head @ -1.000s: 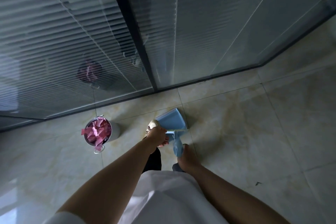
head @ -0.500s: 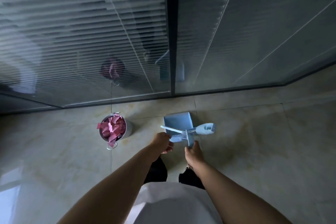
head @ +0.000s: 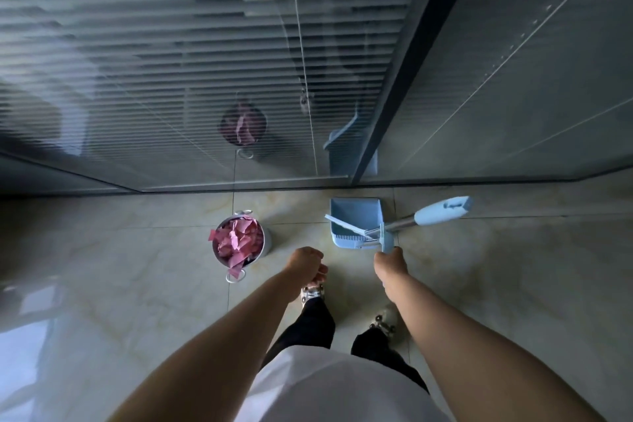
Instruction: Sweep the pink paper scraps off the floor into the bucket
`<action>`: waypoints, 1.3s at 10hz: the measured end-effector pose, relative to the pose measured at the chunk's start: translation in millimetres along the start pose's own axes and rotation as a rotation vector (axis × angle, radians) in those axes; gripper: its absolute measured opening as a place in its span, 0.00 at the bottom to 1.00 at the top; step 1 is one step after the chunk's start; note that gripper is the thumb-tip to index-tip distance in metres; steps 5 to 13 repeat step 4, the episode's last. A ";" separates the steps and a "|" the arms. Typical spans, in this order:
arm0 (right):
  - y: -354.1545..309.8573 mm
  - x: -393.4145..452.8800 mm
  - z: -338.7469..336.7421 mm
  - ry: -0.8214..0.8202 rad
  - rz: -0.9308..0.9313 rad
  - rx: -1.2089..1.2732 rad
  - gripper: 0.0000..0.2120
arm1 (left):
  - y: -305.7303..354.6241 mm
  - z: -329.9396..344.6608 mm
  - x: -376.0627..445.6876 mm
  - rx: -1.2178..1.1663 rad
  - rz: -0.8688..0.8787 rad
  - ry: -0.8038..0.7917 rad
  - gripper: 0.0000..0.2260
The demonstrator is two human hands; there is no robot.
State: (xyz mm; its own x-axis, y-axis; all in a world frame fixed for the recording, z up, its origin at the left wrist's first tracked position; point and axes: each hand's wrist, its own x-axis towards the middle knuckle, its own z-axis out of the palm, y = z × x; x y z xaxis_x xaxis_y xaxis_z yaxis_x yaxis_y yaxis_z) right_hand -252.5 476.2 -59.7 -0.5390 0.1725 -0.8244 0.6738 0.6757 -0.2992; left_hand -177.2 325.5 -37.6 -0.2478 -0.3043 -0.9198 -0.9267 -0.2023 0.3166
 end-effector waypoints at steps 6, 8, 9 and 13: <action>11.2 -35.1 -18.8 0.078 0.014 -0.048 0.23 | 19.6 -18.5 -23.2 -0.057 0.072 -0.083 0.08; 11.2 -35.1 -18.8 0.078 0.014 -0.048 0.23 | 19.6 -18.5 -23.2 -0.057 0.072 -0.083 0.08; 11.2 -35.1 -18.8 0.078 0.014 -0.048 0.23 | 19.6 -18.5 -23.2 -0.057 0.072 -0.083 0.08; 11.2 -35.1 -18.8 0.078 0.014 -0.048 0.23 | 19.6 -18.5 -23.2 -0.057 0.072 -0.083 0.08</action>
